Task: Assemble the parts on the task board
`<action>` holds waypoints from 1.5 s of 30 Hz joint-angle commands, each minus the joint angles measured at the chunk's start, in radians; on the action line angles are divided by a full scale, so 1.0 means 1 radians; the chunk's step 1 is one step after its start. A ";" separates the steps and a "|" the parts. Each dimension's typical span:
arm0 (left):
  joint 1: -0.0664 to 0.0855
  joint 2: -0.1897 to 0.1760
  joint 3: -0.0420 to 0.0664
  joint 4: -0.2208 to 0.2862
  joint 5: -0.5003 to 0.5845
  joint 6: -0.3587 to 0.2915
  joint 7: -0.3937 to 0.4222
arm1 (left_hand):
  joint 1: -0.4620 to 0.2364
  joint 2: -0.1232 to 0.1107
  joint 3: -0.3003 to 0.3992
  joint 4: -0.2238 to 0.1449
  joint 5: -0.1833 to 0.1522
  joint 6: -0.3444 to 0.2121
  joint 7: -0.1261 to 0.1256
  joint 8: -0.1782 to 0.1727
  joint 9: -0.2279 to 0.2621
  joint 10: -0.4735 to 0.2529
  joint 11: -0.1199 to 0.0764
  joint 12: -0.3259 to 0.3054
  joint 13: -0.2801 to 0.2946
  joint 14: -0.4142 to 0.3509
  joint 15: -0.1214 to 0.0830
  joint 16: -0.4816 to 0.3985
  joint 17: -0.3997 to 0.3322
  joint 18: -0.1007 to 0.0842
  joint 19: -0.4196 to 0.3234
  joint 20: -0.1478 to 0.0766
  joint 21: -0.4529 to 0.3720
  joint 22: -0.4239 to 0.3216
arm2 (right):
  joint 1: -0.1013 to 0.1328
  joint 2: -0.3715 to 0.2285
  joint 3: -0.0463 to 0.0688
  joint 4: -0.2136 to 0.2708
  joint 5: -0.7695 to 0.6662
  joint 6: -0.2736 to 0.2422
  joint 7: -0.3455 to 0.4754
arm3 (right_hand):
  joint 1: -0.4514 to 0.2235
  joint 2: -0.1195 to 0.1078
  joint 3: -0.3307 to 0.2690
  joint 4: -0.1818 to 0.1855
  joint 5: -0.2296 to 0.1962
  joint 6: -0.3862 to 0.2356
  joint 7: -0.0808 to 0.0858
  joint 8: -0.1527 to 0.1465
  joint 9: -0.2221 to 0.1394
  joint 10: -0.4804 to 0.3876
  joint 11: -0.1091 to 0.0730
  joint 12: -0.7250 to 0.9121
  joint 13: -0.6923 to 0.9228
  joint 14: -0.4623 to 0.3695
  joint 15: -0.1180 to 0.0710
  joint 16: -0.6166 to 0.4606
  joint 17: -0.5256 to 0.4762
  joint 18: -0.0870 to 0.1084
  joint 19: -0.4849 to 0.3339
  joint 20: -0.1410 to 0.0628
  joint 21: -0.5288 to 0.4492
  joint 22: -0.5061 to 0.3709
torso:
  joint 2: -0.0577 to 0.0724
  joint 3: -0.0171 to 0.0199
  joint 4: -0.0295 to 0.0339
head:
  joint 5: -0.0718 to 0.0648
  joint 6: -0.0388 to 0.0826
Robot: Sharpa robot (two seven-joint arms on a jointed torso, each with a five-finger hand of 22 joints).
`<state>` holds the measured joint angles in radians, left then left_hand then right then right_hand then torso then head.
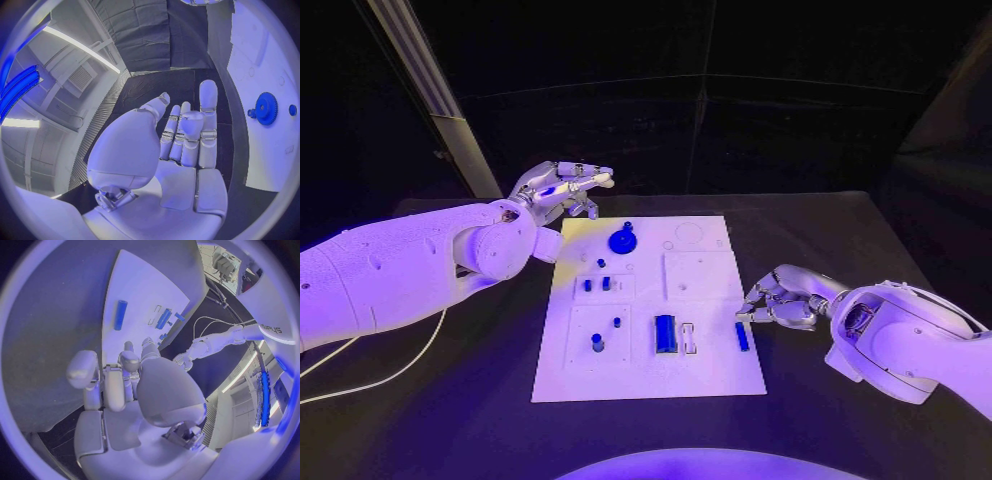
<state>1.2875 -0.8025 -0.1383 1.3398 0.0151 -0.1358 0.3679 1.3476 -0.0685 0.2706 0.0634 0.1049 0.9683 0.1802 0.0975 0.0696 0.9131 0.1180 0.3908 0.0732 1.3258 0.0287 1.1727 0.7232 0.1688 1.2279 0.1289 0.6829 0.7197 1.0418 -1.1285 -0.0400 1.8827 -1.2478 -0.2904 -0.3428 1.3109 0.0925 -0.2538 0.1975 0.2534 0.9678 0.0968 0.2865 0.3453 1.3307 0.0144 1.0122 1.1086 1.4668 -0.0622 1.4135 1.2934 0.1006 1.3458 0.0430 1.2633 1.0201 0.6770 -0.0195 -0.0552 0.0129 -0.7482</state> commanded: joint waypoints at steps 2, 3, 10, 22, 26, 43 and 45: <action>0.001 -0.001 0.000 0.001 0.001 0.014 0.006 | -0.002 0.010 0.000 -0.001 -0.002 -0.007 0.002 0.000 -0.001 -0.009 0.000 0.006 -0.001 -0.007 0.000 0.005 -0.001 0.013 -0.007 -0.002 -0.002 -0.001 | 0.002 -0.005 0.000 -0.006 -0.078 0.076 -0.082 | -0.018 -0.006 -0.018 0.014 -0.003 0.020 -0.004 -0.001 -0.002 -0.006 -0.002 -0.007 -0.005 0.052 0.004 0.004 0.000 0.006 0.000 0.007 0.000 -0.003 | 0.000 0.0014 -0.0011 | -0.012 -0.001; 0.001 -0.001 0.000 0.001 0.001 0.014 0.006 | -0.002 0.010 0.000 -0.001 -0.002 -0.007 0.002 0.000 -0.001 -0.009 0.000 0.006 -0.001 -0.007 0.000 0.005 -0.001 0.013 -0.007 -0.002 -0.002 -0.001 | 0.002 -0.003 0.000 -0.008 -0.101 0.092 -0.093 | -0.027 -0.007 -0.025 0.024 -0.009 0.024 -0.005 -0.002 -0.003 -0.007 -0.003 -0.010 -0.008 0.052 0.004 0.002 -0.002 0.006 0.000 0.007 -0.002 -0.004 | 0.000 0.0016 -0.0012 | -0.013 -0.001; 0.001 -0.003 0.000 0.003 0.001 0.016 0.007 | -0.002 0.010 0.000 -0.001 -0.002 -0.007 0.002 0.000 -0.001 -0.009 0.000 0.006 -0.001 -0.007 0.000 0.005 -0.001 0.013 -0.007 -0.002 -0.002 -0.001 | -0.001 0.026 -0.001 -0.022 -0.201 0.169 -0.127 | -0.045 -0.011 -0.043 0.046 -0.039 0.033 -0.008 0.000 -0.003 -0.007 -0.005 -0.011 -0.009 0.051 0.002 0.000 -0.005 0.006 0.000 0.005 -0.003 -0.005 | 0.001 -0.0002 0.0026 | -0.019 -0.003; 0.000 -0.006 0.000 0.004 0.001 0.017 0.007 | -0.002 0.010 0.000 -0.001 -0.002 -0.007 0.002 0.000 -0.001 -0.009 0.000 0.006 -0.001 -0.007 0.000 0.005 -0.001 0.013 -0.007 -0.002 -0.002 -0.001 | -0.024 0.075 -0.001 -0.037 -0.277 0.182 -0.131 | -0.030 -0.017 -0.046 0.042 -0.041 0.039 -0.011 0.004 -0.001 -0.006 -0.007 -0.008 -0.008 0.051 0.000 -0.001 -0.005 0.006 -0.001 0.004 -0.005 -0.007 | 0.000 -0.0005 0.0018 | -0.018 -0.006; 0.000 -0.007 0.000 0.004 0.001 0.018 0.006 | -0.002 0.010 0.000 -0.001 -0.002 -0.007 0.002 0.000 -0.001 -0.009 0.000 0.006 -0.001 -0.007 0.000 0.005 -0.001 0.013 -0.007 -0.002 -0.002 -0.001 | -0.031 0.086 -0.001 -0.039 -0.284 0.192 -0.131 | -0.016 -0.017 -0.045 0.037 -0.038 0.045 -0.013 0.008 0.001 -0.005 -0.009 -0.007 -0.007 0.051 -0.001 -0.002 -0.005 0.006 0.000 0.002 -0.005 -0.006 | 0.000 -0.0007 0.0021 | -0.018 -0.011; 0.000 -0.013 0.000 0.007 0.001 0.018 0.005 | -0.002 0.010 0.000 -0.001 -0.002 -0.007 0.002 0.000 -0.001 -0.009 0.000 0.006 -0.001 -0.007 0.000 0.005 -0.001 0.013 -0.007 -0.002 -0.002 -0.001 | -0.052 0.142 -0.001 -0.042 -0.512 0.252 -0.161 | 0.150 -0.011 0.006 -0.073 -0.063 0.044 -0.015 0.012 0.006 -0.013 -0.014 -0.014 -0.011 0.050 -0.007 -0.010 -0.011 0.006 0.000 -0.004 -0.011 -0.008 | 0.000 -0.0010 0.0031 | -0.016 -0.011; 0.000 -0.014 0.000 0.007 0.001 0.018 0.005 | -0.002 0.010 0.000 -0.001 -0.002 -0.007 0.002 0.000 -0.001 -0.009 0.000 0.006 -0.001 -0.007 0.000 0.005 -0.001 0.013 -0.007 -0.002 -0.002 -0.001 | -0.053 0.147 -0.001 -0.041 -0.532 0.253 -0.164 | 0.167 -0.006 0.019 -0.085 -0.075 0.043 -0.015 0.010 0.004 -0.015 -0.014 -0.016 -0.013 0.050 -0.007 -0.010 -0.011 0.005 0.001 -0.004 -0.010 -0.007 | 0.000 -0.0013 0.0037 | -0.018 -0.012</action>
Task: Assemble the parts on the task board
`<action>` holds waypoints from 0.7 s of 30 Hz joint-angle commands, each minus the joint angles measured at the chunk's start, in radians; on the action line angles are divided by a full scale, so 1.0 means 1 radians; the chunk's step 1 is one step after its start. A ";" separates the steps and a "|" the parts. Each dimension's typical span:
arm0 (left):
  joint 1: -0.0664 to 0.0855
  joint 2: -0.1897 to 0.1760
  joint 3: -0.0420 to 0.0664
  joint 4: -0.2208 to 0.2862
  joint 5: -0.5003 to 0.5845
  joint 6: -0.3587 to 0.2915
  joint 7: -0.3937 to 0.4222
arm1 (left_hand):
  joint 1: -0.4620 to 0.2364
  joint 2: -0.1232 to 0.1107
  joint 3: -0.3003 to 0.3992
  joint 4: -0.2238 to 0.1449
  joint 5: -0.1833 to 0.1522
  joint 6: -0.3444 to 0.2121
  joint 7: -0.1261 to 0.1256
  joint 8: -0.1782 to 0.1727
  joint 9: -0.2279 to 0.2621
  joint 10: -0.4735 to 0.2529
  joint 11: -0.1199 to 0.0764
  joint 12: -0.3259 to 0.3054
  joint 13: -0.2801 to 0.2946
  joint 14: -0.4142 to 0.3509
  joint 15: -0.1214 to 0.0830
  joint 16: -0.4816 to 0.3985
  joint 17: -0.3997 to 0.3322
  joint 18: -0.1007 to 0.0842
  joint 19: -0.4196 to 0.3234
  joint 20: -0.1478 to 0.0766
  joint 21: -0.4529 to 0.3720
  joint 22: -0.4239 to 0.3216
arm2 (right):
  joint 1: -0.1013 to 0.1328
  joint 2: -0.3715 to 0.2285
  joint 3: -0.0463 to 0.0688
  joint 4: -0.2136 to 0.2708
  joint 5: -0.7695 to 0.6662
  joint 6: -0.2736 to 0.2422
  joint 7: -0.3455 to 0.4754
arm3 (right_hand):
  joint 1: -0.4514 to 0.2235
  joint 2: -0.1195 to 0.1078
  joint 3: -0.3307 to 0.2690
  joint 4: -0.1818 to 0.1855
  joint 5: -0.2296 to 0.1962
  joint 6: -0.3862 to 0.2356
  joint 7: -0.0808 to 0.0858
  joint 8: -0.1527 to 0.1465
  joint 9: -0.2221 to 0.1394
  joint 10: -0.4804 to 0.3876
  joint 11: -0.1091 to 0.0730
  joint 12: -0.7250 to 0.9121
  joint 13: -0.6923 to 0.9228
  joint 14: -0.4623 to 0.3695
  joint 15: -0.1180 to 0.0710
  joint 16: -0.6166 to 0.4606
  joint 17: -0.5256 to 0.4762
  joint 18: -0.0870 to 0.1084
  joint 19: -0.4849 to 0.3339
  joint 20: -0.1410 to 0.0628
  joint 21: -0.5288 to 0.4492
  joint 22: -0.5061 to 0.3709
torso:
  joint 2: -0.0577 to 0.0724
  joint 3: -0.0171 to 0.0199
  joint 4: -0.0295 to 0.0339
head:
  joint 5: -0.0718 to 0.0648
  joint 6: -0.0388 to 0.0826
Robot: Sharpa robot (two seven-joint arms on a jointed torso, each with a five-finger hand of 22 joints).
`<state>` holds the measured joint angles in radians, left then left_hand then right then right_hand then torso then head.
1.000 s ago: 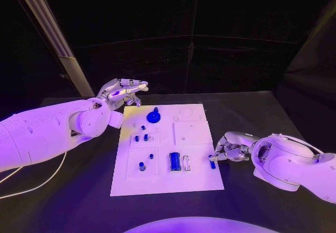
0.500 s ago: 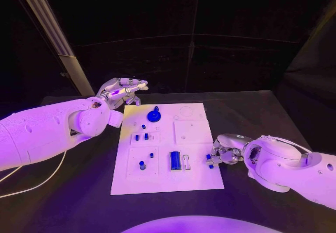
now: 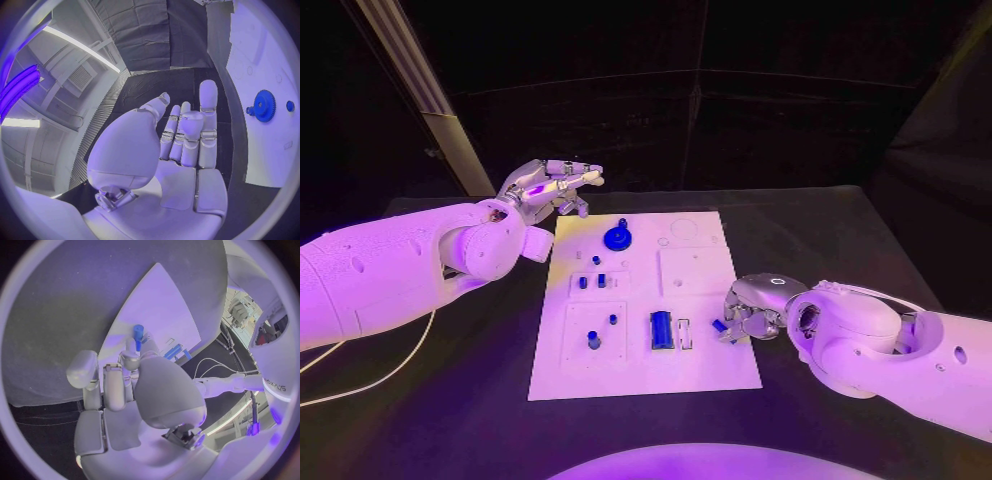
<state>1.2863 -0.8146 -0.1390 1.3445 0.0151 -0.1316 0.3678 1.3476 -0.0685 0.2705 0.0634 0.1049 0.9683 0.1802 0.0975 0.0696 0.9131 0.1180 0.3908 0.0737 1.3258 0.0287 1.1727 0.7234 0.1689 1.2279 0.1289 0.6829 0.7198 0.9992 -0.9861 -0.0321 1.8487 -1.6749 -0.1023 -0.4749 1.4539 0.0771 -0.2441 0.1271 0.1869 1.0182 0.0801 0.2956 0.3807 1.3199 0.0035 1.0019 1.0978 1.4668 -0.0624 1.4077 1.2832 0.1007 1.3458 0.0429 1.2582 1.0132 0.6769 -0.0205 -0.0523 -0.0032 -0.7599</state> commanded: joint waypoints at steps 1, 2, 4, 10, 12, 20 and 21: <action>0.001 -0.002 0.000 0.002 0.001 0.014 0.005 | -0.002 0.010 0.000 -0.001 -0.002 -0.007 0.002 0.000 -0.001 -0.009 0.000 0.006 -0.002 -0.007 0.000 0.005 -0.001 0.013 -0.007 -0.002 -0.002 -0.001 | -0.011 0.006 -0.009 -0.007 -0.111 0.064 -0.033 | 0.035 0.013 0.017 -0.021 -0.009 -0.008 0.002 0.000 -0.032 -0.005 -0.003 -0.007 -0.003 0.050 -0.007 -0.005 -0.002 0.005 0.001 -0.004 -0.006 0.000 | 0.000 -0.0001 0.0008 | -0.001 0.001; 0.001 -0.002 0.000 0.002 0.001 0.014 0.005 | -0.002 0.010 0.000 -0.001 -0.002 -0.007 0.002 0.000 -0.001 -0.009 0.000 0.006 -0.002 -0.007 0.000 0.005 -0.001 0.013 -0.007 -0.002 -0.002 -0.001 | -0.011 0.008 -0.009 -0.007 -0.118 0.063 -0.035 | 0.044 0.016 0.024 -0.027 -0.007 -0.008 0.002 -0.002 -0.033 -0.006 -0.004 -0.009 -0.004 0.050 -0.007 -0.005 -0.002 0.005 0.001 -0.005 -0.006 0.000 | 0.000 -0.0002 0.0007 | -0.001 0.000; 0.001 -0.003 0.000 0.002 0.001 0.014 0.005 | -0.002 0.010 0.000 -0.001 -0.002 -0.007 0.002 0.000 -0.001 -0.009 0.000 0.006 -0.002 -0.007 0.000 0.005 -0.001 0.013 -0.007 -0.002 -0.002 -0.001 | -0.012 0.009 -0.009 -0.006 -0.125 0.057 -0.038 | 0.060 0.023 0.041 -0.037 0.005 -0.008 0.002 -0.005 -0.036 -0.010 -0.004 -0.013 -0.006 0.050 -0.008 -0.006 -0.001 0.005 0.002 -0.005 -0.006 0.001 | 0.000 -0.0002 0.0004 | -0.001 -0.001; 0.001 -0.003 0.000 0.003 0.001 0.015 0.004 | -0.003 0.010 -0.001 0.000 -0.002 -0.007 0.002 0.000 -0.001 -0.012 0.001 0.008 -0.002 -0.008 0.001 0.007 -0.001 0.013 -0.007 -0.001 -0.002 -0.001 | -0.012 0.001 -0.009 0.004 -0.051 0.001 -0.052 | 0.052 0.041 0.100 -0.022 0.145 -0.010 0.002 -0.024 -0.049 -0.013 -0.006 -0.020 -0.010 0.051 -0.009 -0.004 0.003 0.004 0.007 -0.007 -0.001 0.010 | 0.001 0.0010 0.0001 | 0.002 -0.004; 0.001 -0.003 0.000 0.002 0.001 0.015 0.004 | -0.003 0.010 -0.001 0.000 -0.002 -0.007 0.002 0.000 -0.001 -0.012 0.001 0.008 -0.002 -0.008 0.001 0.007 -0.001 0.013 -0.007 -0.001 -0.002 -0.001 | -0.012 -0.004 -0.009 0.008 -0.009 -0.021 -0.053 | 0.049 0.037 0.121 -0.018 0.174 -0.012 0.003 -0.030 -0.053 -0.012 -0.005 -0.020 -0.010 0.052 -0.008 -0.003 0.006 0.002 0.010 -0.007 0.002 0.015 | 0.000 0.0013 -0.0001 | 0.001 -0.004; 0.001 0.000 0.000 0.001 0.001 0.016 0.003 | -0.003 0.010 -0.001 0.000 -0.002 -0.007 0.002 0.000 -0.001 -0.012 0.001 0.008 -0.002 -0.008 0.001 0.007 -0.001 0.013 -0.007 -0.001 -0.002 -0.001 | -0.012 -0.018 -0.008 0.030 0.155 -0.123 -0.015 | -0.018 -0.088 0.381 0.022 0.264 0.010 0.010 -0.062 -0.073 -0.010 -0.003 -0.030 -0.020 0.052 -0.003 -0.006 0.009 0.003 0.012 -0.004 0.003 0.020 | 0.000 0.0007 0.0017 | 0.002 -0.002; 0.001 0.000 0.000 0.001 0.001 0.016 0.003 | -0.003 0.010 -0.001 0.000 -0.002 -0.007 0.002 0.000 -0.001 -0.012 0.001 0.008 -0.002 -0.008 0.001 0.007 -0.001 0.013 -0.007 -0.001 -0.002 -0.001 | -0.012 -0.019 -0.008 0.032 0.164 -0.129 -0.012 | -0.022 -0.094 0.392 0.022 0.265 0.010 0.008 -0.063 -0.073 -0.010 -0.001 -0.031 -0.020 0.052 -0.005 -0.005 0.009 0.002 0.012 -0.003 0.003 0.020 | 0.000 0.0008 0.0018 | 0.001 -0.003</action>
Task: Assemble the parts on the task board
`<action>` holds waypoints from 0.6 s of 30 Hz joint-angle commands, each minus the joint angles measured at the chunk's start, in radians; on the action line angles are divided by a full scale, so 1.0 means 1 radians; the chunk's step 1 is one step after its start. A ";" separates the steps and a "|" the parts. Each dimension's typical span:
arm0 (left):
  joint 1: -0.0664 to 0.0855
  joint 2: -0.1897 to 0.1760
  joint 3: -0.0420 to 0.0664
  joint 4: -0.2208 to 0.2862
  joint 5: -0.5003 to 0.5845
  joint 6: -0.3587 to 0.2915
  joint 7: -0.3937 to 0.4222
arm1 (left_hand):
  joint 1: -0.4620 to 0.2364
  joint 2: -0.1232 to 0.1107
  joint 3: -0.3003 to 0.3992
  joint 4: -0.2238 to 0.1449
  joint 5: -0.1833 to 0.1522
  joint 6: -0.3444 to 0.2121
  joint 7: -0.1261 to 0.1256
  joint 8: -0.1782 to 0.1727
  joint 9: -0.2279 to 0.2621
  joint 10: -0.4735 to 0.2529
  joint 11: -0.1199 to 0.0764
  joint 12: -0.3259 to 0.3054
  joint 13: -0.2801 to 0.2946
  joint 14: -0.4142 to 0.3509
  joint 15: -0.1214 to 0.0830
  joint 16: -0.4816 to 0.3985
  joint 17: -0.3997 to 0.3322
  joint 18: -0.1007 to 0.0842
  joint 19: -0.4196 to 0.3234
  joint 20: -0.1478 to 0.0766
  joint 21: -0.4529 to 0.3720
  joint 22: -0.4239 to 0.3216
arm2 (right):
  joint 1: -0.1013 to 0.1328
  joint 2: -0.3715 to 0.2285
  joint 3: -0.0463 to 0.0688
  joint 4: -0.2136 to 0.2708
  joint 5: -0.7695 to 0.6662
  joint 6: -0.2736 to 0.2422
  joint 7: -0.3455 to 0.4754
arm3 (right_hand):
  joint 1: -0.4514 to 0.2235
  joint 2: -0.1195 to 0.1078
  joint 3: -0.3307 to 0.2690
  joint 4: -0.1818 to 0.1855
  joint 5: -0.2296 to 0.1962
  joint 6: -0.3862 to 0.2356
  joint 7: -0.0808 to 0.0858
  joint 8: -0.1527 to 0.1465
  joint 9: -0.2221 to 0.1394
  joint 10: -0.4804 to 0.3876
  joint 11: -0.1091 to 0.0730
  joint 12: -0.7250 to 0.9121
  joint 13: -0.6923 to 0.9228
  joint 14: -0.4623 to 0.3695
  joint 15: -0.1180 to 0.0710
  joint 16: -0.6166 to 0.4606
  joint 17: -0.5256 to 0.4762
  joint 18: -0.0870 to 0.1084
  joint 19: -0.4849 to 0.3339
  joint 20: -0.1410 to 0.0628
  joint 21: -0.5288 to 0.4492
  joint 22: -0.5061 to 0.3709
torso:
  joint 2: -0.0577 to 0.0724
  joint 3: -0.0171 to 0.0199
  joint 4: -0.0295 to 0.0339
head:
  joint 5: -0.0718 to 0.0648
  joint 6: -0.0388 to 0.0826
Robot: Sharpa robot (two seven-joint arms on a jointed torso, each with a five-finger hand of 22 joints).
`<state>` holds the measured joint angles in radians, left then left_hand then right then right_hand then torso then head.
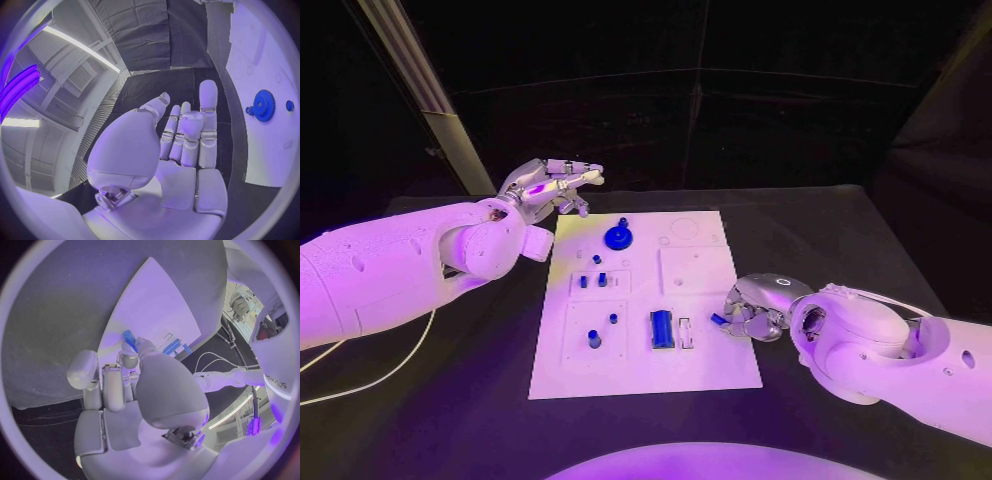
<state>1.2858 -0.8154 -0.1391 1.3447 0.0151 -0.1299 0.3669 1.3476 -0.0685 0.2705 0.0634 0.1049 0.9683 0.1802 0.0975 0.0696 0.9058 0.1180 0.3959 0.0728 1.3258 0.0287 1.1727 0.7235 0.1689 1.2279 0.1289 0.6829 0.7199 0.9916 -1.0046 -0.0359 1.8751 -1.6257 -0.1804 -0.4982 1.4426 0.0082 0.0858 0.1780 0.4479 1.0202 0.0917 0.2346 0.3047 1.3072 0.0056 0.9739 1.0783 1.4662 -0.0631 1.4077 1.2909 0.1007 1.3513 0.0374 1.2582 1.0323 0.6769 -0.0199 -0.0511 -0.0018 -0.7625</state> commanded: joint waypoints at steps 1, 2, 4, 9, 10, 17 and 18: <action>0.001 0.001 0.000 0.000 0.001 0.014 0.004 | -0.003 0.010 -0.001 0.000 -0.002 -0.007 0.002 0.000 -0.001 -0.004 0.001 0.003 -0.001 -0.008 0.001 0.007 -0.001 0.013 -0.007 -0.001 -0.002 -0.001 | -0.004 0.000 -0.005 0.007 0.121 -0.056 0.014 | -0.017 -0.034 0.080 -0.027 0.005 0.009 -0.004 -0.003 0.003 0.003 -0.003 -0.002 -0.001 0.053 -0.004 -0.006 0.002 0.002 0.006 0.003 0.002 0.000 | 0.000 0.0001 0.0006 | 0.000 -0.001; 0.001 0.001 0.000 0.000 0.001 0.014 0.003 | -0.003 0.010 -0.001 0.000 -0.002 -0.007 0.002 0.000 -0.001 -0.004 0.001 0.003 -0.001 -0.008 0.001 0.007 -0.001 0.013 -0.007 -0.001 -0.002 -0.001 | -0.004 -0.001 -0.005 0.008 0.124 -0.059 0.016 | -0.017 -0.034 0.080 -0.027 0.005 0.009 -0.004 -0.003 0.003 0.003 -0.003 -0.002 -0.001 0.053 -0.004 -0.006 0.002 0.002 0.006 0.003 0.002 0.000 | 0.000 -0.0005 -0.0002 | 0.000 0.000; 0.001 0.001 0.000 0.000 0.001 0.015 0.004 | -0.003 0.010 -0.001 0.000 -0.002 -0.007 0.002 0.000 -0.001 -0.004 0.001 0.003 -0.001 -0.008 0.001 0.007 -0.001 0.013 -0.007 -0.001 -0.002 -0.001 | -0.004 -0.001 -0.005 0.011 0.134 -0.071 0.021 | -0.040 -0.059 0.130 -0.024 0.003 0.012 -0.003 -0.003 0.004 0.007 -0.004 0.001 0.001 0.053 -0.004 -0.004 0.005 0.001 0.008 0.003 0.006 0.006 | 0.000 -0.0010 -0.0002 | 0.001 -0.001; 0.001 0.001 0.000 0.000 0.001 0.014 0.003 | -0.003 0.010 -0.001 0.000 -0.002 -0.007 0.002 0.000 -0.001 -0.004 0.001 0.003 -0.001 -0.008 0.001 0.007 -0.001 0.013 -0.007 -0.001 -0.002 -0.001 | -0.004 -0.004 -0.005 0.019 0.165 -0.116 0.034 | -0.068 -0.076 0.162 -0.017 0.000 0.024 -0.008 0.003 0.009 0.018 -0.005 0.016 0.011 0.057 -0.006 0.004 0.018 -0.003 0.019 0.002 0.021 0.031 | 0.000 -0.0008 -0.0012 | 0.002 -0.002; 0.001 0.001 0.000 0.000 0.001 0.014 0.003 | -0.003 0.010 -0.001 0.000 -0.002 -0.007 0.002 0.000 -0.001 -0.004 0.001 0.003 -0.001 -0.008 0.001 0.007 -0.001 0.013 -0.007 -0.001 -0.002 -0.001 | -0.004 -0.004 -0.005 0.020 0.173 -0.124 0.037 | -0.073 -0.079 0.167 -0.016 0.000 0.026 -0.009 0.004 0.010 0.021 -0.006 0.019 0.013 0.058 -0.006 0.006 0.022 -0.004 0.022 0.001 0.025 0.037 | 0.000 -0.0010 -0.0012 | 0.002 -0.002; 0.001 0.002 0.000 0.000 0.001 0.015 0.002 | -0.003 0.010 -0.001 0.000 -0.002 -0.007 0.002 0.000 -0.001 -0.004 0.001 0.003 -0.001 -0.008 0.001 0.007 -0.001 0.013 -0.007 -0.001 -0.002 -0.001 | -0.004 0.003 -0.004 0.019 0.287 -0.169 0.054 | -0.101 -0.092 0.185 -0.012 0.020 0.032 -0.011 0.007 0.015 0.029 -0.008 0.029 0.020 0.059 -0.008 0.012 0.030 -0.006 0.027 -0.001 0.032 0.048 | 0.001 -0.0017 0.0009 | 0.000 -0.003; 0.001 0.002 0.000 0.000 0.001 0.016 0.002 | -0.003 0.010 -0.001 0.000 -0.002 -0.007 0.002 0.000 -0.001 -0.004 0.001 0.003 -0.001 -0.008 0.001 0.007 -0.001 0.013 -0.007 -0.001 -0.002 -0.001 | -0.004 0.006 -0.005 0.017 0.299 -0.171 0.055 | -0.106 -0.094 0.188 -0.012 0.030 0.032 -0.012 0.008 0.015 0.029 -0.008 0.028 0.019 0.059 -0.008 0.012 0.030 -0.006 0.027 -0.001 0.032 0.048 | 0.001 -0.0017 0.0012 | 0.000 -0.002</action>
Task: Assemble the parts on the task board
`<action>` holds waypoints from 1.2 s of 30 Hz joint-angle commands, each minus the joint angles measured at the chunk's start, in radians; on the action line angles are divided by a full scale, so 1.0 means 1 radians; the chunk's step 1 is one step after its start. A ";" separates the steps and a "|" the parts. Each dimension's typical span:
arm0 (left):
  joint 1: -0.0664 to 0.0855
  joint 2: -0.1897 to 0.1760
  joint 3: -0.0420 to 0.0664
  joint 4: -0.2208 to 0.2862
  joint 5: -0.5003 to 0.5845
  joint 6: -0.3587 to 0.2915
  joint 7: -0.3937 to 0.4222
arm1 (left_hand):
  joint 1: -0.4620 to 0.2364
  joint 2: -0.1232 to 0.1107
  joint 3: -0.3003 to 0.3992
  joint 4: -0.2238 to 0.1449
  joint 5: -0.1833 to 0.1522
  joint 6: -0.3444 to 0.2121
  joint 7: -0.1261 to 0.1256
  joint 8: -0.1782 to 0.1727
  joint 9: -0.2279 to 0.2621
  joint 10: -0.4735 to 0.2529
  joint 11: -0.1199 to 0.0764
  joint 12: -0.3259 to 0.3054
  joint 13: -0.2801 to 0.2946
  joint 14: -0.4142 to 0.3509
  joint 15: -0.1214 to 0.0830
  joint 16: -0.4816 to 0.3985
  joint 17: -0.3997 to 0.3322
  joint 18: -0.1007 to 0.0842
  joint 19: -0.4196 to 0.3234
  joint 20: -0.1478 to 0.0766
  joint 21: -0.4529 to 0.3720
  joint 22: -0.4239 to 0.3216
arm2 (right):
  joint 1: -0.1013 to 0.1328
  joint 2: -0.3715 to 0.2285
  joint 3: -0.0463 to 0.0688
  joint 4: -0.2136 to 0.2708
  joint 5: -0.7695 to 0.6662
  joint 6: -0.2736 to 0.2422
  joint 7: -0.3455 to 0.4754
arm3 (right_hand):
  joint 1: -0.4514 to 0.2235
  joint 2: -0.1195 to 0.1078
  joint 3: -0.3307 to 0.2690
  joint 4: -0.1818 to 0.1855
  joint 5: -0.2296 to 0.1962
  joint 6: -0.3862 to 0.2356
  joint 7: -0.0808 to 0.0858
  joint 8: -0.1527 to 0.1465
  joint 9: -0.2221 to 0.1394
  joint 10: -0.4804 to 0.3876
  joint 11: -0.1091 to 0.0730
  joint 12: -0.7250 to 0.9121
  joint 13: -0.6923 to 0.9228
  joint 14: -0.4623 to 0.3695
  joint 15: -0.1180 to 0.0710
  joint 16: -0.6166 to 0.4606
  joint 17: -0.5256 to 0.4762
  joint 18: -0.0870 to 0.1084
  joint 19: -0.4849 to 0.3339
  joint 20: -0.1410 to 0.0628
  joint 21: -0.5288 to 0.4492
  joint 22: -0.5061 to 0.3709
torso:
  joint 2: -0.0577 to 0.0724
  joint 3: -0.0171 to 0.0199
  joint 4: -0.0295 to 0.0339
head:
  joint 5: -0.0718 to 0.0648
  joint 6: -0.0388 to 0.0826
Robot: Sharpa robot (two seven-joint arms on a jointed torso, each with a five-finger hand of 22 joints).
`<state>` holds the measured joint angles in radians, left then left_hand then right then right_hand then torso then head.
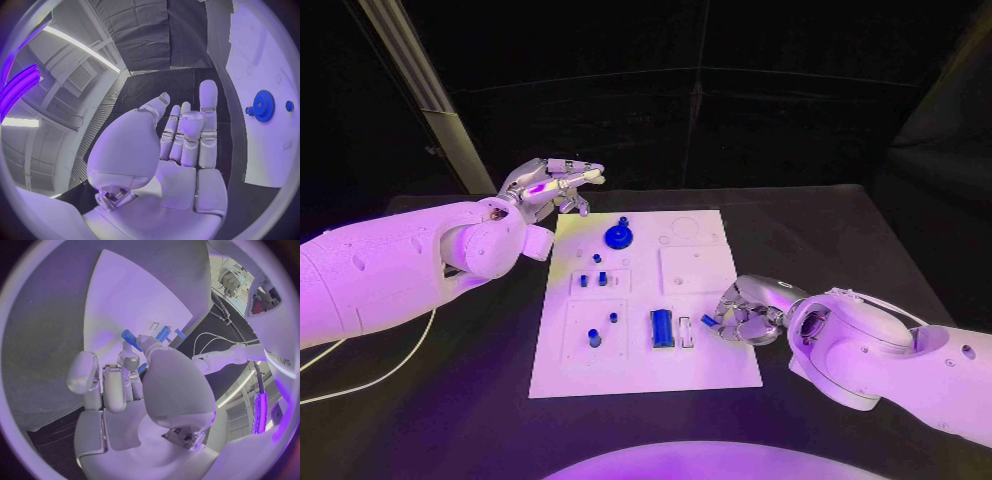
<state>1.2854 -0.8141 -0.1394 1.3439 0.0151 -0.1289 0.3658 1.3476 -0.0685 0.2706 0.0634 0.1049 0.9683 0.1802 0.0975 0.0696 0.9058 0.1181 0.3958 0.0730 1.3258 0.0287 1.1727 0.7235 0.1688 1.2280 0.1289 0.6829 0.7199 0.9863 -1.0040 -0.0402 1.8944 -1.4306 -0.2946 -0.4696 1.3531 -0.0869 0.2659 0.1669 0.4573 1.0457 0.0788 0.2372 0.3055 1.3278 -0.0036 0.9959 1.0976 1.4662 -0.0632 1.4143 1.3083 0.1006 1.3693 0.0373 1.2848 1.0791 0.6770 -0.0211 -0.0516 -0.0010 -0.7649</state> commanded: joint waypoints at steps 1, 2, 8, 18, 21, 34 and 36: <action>0.001 0.001 0.000 0.001 0.001 0.015 0.003 | -0.003 0.010 -0.001 0.000 -0.002 -0.007 0.002 0.000 -0.001 -0.005 0.001 0.003 -0.001 -0.008 0.001 0.007 -0.001 0.013 -0.007 -0.001 -0.002 -0.001 | 0.001 0.008 0.000 -0.003 0.114 -0.059 0.028 | -0.020 0.000 0.009 -0.001 0.026 0.007 0.001 0.005 0.015 0.008 0.001 0.006 0.000 0.059 -0.008 0.005 0.012 -0.006 0.008 -0.001 0.005 0.001 | 0.001 -0.0003 0.0020 | -0.001 0.000; 0.001 0.001 0.000 0.002 0.001 0.015 0.003 | -0.003 0.010 -0.001 0.000 -0.002 -0.007 0.002 0.000 -0.001 -0.005 0.001 0.003 -0.001 -0.008 0.001 0.007 -0.001 0.013 -0.007 -0.001 -0.002 -0.001 | 0.001 0.011 0.000 -0.005 0.123 -0.060 0.028 | -0.023 -0.001 0.010 0.000 0.029 0.007 0.001 0.005 0.015 0.009 0.001 0.006 0.000 0.059 -0.008 0.005 0.012 -0.006 0.009 -0.001 0.006 0.002 | 0.001 -0.0008 0.0023 | -0.001 0.000; 0.001 0.001 0.000 0.003 0.000 0.016 0.002 | -0.003 0.010 -0.001 0.000 -0.002 -0.007 0.002 0.000 -0.001 -0.005 0.001 0.003 -0.001 -0.008 0.001 0.007 -0.001 0.013 -0.007 -0.001 -0.002 -0.001 | 0.001 0.033 0.000 -0.020 0.182 -0.028 0.021 | -0.051 -0.002 0.008 0.011 0.038 0.014 -0.001 0.009 0.019 0.014 0.000 0.011 0.003 0.060 -0.009 0.007 0.015 -0.007 0.010 -0.001 0.009 0.007 | 0.000 -0.0011 0.0017 | 0.001 0.000; 0.002 0.001 0.000 0.004 0.000 0.015 0.000 | -0.003 0.010 -0.001 0.000 -0.002 -0.007 0.002 0.000 -0.001 -0.005 0.001 0.003 -0.001 -0.008 0.001 0.007 -0.001 0.013 -0.007 -0.001 -0.002 -0.001 | 0.001 0.069 0.000 -0.036 0.216 0.013 -0.002 | -0.097 -0.004 -0.006 0.025 0.077 0.043 -0.013 0.021 0.028 0.026 -0.010 0.018 0.008 0.062 -0.016 0.015 0.028 -0.009 0.017 -0.007 0.019 0.022 | 0.000 0.0000 0.0002 | 0.008 0.003; 0.002 0.001 0.000 0.004 0.000 0.015 0.000 | -0.003 0.010 -0.001 0.000 -0.002 -0.007 0.002 0.000 -0.001 -0.005 0.001 0.003 -0.001 -0.008 0.001 0.007 -0.001 0.013 -0.007 -0.001 -0.002 -0.001 | 0.001 0.079 0.000 -0.039 0.218 0.012 -0.011 | -0.103 -0.003 -0.008 0.028 0.078 0.046 -0.015 0.022 0.029 0.028 -0.011 0.020 0.010 0.062 -0.017 0.016 0.030 -0.010 0.018 -0.008 0.020 0.025 | 0.001 0.0007 -0.0003 | 0.009 0.003; 0.002 0.002 0.000 0.004 0.000 0.017 -0.002 | -0.002 0.010 0.000 -0.001 -0.002 -0.009 0.003 0.001 -0.001 -0.007 0.001 0.006 -0.001 -0.009 0.001 0.006 -0.004 0.014 -0.007 -0.001 -0.003 -0.002 | 0.001 0.102 0.000 -0.053 0.226 0.025 -0.025 | -0.150 -0.002 -0.027 0.053 0.076 0.052 -0.017 0.021 0.030 0.035 -0.012 0.023 0.014 0.063 -0.019 0.018 0.034 -0.011 0.019 -0.010 0.023 0.029 | 0.001 0.0008 -0.0003 | 0.008 -0.001; 0.002 0.003 0.000 0.004 0.000 0.018 -0.002 | -0.002 0.010 0.000 -0.001 -0.002 -0.009 0.003 0.001 -0.001 -0.007 0.001 0.006 -0.001 -0.009 0.001 0.006 -0.004 0.014 -0.007 -0.001 -0.003 -0.002 | 0.001 0.106 0.000 -0.054 0.230 0.028 -0.027 | -0.166 -0.001 -0.037 0.063 0.086 0.054 -0.017 0.020 0.030 0.037 -0.012 0.025 0.015 0.063 -0.019 0.019 0.035 -0.011 0.019 -0.010 0.023 0.030 | 0.001 0.0006 0.0000 | 0.008 -0.001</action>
<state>1.2857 -0.8126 -0.1395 1.3465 0.0151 -0.1261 0.3617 1.3476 -0.0685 0.2706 0.0634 0.1049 0.9646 0.1839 0.0975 0.0696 0.9059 0.1181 0.3958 0.0724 1.3258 0.0287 1.1727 0.7199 0.1688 1.2280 0.1289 0.6829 0.7199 0.9865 -0.8999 -0.0405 1.8406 -1.2149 -0.2857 -0.4904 1.1935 -0.0872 0.2296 0.2254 0.5411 1.0952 0.0581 0.2616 0.3400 1.3585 -0.0159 1.0153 1.1117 1.4670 -0.0774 1.4268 1.3079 0.1006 1.3832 0.0302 1.3043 1.1086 0.6779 -0.0203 -0.0520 0.0060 -0.7656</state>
